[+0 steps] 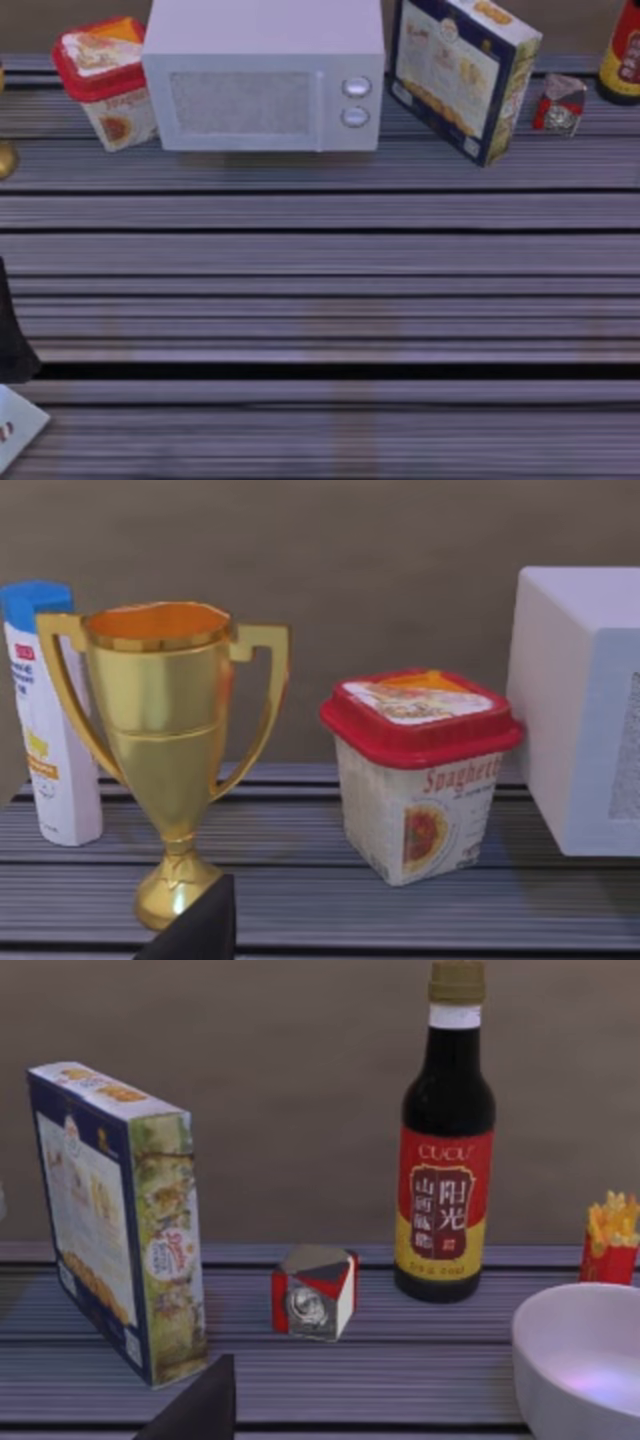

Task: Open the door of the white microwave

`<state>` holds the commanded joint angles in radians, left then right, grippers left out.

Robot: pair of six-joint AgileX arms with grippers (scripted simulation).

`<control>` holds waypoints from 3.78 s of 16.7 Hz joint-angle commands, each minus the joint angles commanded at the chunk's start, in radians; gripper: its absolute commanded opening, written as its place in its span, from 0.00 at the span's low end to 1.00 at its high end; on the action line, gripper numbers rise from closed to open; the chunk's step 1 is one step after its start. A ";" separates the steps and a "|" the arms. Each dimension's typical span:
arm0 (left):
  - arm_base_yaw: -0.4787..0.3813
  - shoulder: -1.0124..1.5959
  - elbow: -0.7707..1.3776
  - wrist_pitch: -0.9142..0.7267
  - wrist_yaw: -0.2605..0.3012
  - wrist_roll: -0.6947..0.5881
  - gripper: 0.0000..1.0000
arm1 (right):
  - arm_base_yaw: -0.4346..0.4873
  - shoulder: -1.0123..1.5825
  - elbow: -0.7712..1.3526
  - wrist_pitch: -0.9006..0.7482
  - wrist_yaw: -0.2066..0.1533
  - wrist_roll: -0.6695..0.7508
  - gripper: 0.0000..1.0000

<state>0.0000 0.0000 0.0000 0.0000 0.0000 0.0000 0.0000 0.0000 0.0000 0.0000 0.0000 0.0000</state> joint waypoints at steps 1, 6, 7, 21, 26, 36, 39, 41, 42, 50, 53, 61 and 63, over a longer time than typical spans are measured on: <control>0.000 0.000 0.000 0.000 0.000 0.000 1.00 | 0.000 0.000 0.000 0.000 0.000 0.000 1.00; -0.034 0.102 0.097 -0.075 -0.017 -0.022 1.00 | 0.000 0.000 0.000 0.000 0.000 0.000 1.00; -0.050 0.154 0.147 -0.110 -0.025 -0.033 1.00 | 0.000 0.000 0.000 0.000 0.000 0.000 1.00; -0.409 1.497 1.588 -0.765 -0.194 -0.373 1.00 | 0.000 0.000 0.000 0.000 0.000 0.000 1.00; -0.527 1.955 2.070 -0.987 -0.250 -0.485 1.00 | 0.000 0.000 0.000 0.000 0.000 0.000 1.00; -0.618 2.303 2.374 -1.197 -0.298 -0.557 1.00 | 0.000 0.000 0.000 0.000 0.000 0.000 1.00; -0.613 2.304 2.371 -1.195 -0.297 -0.556 1.00 | 0.000 0.000 0.000 0.000 0.000 0.000 1.00; -0.610 2.314 2.366 -1.178 -0.295 -0.551 1.00 | 0.000 0.000 0.000 0.000 0.000 0.000 1.00; -0.606 2.326 2.359 -1.156 -0.293 -0.545 1.00 | 0.000 0.000 0.000 0.000 0.000 0.000 1.00; -0.570 2.423 2.305 -0.995 -0.276 -0.511 1.00 | 0.000 0.000 0.000 0.000 0.000 0.000 1.00; -0.570 2.423 2.305 -0.995 -0.276 -0.511 0.92 | 0.000 0.000 0.000 0.000 0.000 0.000 1.00; -0.570 2.423 2.305 -0.995 -0.276 -0.511 0.32 | 0.000 0.000 0.000 0.000 0.000 0.000 1.00; -0.570 2.423 2.305 -0.995 -0.276 -0.511 0.17 | 0.000 0.000 0.000 0.000 0.000 0.000 1.00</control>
<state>-0.5698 2.4232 2.3050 -0.9949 -0.2755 -0.5111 0.0000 0.0000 0.0000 0.0000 0.0000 0.0000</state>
